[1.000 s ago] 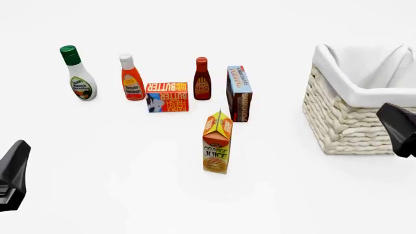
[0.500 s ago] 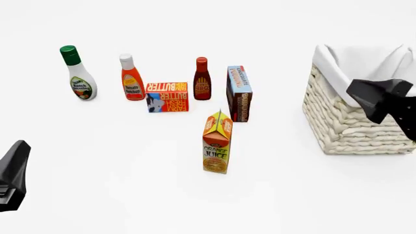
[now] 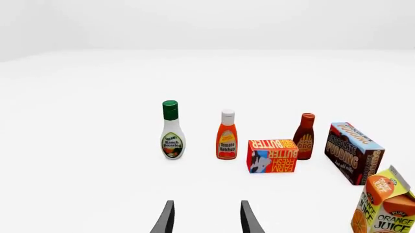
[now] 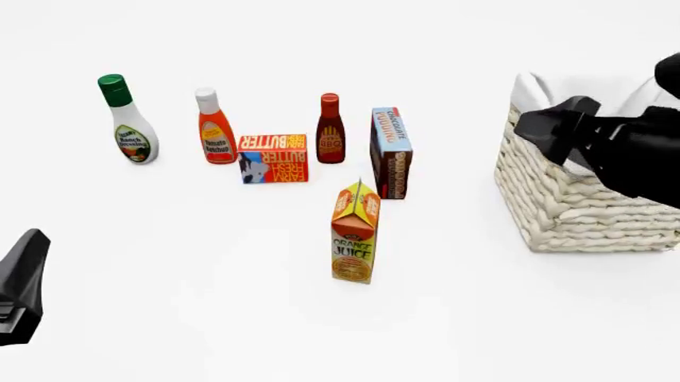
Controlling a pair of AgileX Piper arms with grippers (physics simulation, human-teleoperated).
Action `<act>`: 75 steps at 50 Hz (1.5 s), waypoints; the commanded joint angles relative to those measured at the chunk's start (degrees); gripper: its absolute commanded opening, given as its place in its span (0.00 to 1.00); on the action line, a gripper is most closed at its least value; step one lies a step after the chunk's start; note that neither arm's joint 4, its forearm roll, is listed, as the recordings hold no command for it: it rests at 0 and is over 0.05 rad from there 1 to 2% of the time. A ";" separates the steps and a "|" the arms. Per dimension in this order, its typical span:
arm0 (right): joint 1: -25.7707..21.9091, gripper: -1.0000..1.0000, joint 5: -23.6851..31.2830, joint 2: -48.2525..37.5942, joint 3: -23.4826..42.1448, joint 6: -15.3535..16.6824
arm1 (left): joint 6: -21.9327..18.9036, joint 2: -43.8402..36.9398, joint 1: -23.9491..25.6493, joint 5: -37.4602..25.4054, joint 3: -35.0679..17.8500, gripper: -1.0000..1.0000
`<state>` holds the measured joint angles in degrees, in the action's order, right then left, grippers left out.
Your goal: Pick the orange juice and place it in the basket.
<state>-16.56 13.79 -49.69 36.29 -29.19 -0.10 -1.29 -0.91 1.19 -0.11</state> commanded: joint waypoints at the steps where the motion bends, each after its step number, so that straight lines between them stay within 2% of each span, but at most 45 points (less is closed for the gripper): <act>1: -2.12 1.00 3.29 -6.28 6.06 -1.36 | 0.01 0.02 0.00 -0.01 0.00 1.00; 8: -4.80 1.00 5.29 -10.08 9.88 -3.57 | 0.01 0.00 0.00 0.00 0.00 1.00; 15: -6.01 1.00 8.31 -14.13 14.04 -3.97 | 0.00 0.00 0.00 0.00 0.00 1.00; 18: -7.39 1.00 9.06 -15.85 15.38 -5.90 | 0.00 0.01 0.00 0.00 0.00 1.00; 29: -9.62 1.00 11.72 -19.34 18.25 -9.36 | -0.01 0.00 0.01 0.00 0.00 1.00; 30: -10.24 1.00 11.43 -19.48 17.93 -10.65 | 0.00 0.01 0.01 -0.01 0.00 1.00; 42: -12.11 1.00 14.12 -22.99 21.42 -13.36 | -0.01 -0.01 0.00 0.00 0.00 1.00; 49: -15.22 1.00 14.71 -25.36 22.71 -17.12 | -0.01 0.01 0.00 0.00 0.00 1.00; 75: -18.35 1.00 28.52 -31.44 32.90 -20.36 | 0.00 0.01 0.00 -0.01 0.00 1.00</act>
<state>-33.91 37.52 -78.89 65.29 -48.30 -0.10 -1.28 -0.91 1.18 -0.11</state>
